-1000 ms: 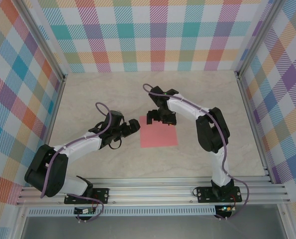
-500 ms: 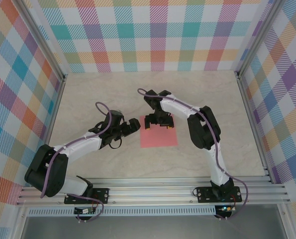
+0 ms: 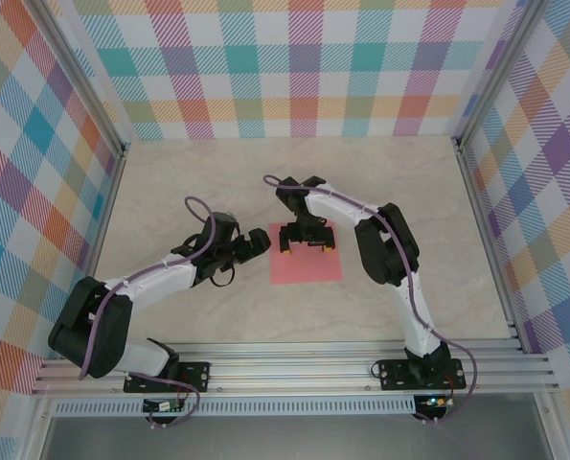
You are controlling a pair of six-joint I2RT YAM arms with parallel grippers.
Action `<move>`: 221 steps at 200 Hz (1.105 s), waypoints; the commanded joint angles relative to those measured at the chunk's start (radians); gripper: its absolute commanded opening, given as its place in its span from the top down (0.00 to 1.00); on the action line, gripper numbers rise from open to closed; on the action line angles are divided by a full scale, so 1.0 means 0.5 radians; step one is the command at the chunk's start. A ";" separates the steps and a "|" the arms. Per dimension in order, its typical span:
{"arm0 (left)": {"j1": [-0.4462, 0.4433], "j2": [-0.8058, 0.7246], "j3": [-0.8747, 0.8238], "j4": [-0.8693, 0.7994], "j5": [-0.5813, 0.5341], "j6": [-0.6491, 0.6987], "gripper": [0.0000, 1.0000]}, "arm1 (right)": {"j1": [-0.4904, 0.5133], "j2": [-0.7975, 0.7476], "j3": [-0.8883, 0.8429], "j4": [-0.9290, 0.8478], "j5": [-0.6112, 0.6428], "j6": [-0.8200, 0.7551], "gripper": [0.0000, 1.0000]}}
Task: Fold a paper plane with a square sheet of paper (pick it up from the middle)
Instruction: Fold the square sheet of paper in half at the center of the table.
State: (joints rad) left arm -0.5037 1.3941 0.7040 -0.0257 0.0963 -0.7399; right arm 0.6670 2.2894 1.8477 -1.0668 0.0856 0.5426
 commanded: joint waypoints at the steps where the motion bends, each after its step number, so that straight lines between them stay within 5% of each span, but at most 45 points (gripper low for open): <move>1: -0.029 -0.003 0.031 -0.021 0.017 0.029 0.00 | 0.001 0.069 -0.068 -0.073 0.037 0.046 0.00; 221: -0.029 -0.009 0.010 -0.018 0.007 0.052 0.00 | 0.022 0.129 0.059 -0.103 -0.062 0.083 0.00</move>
State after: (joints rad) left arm -0.5037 1.3941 0.7040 -0.0242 0.0963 -0.7361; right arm 0.6685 2.3184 1.8999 -1.1011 0.0635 0.5797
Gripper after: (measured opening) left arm 0.998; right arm 0.998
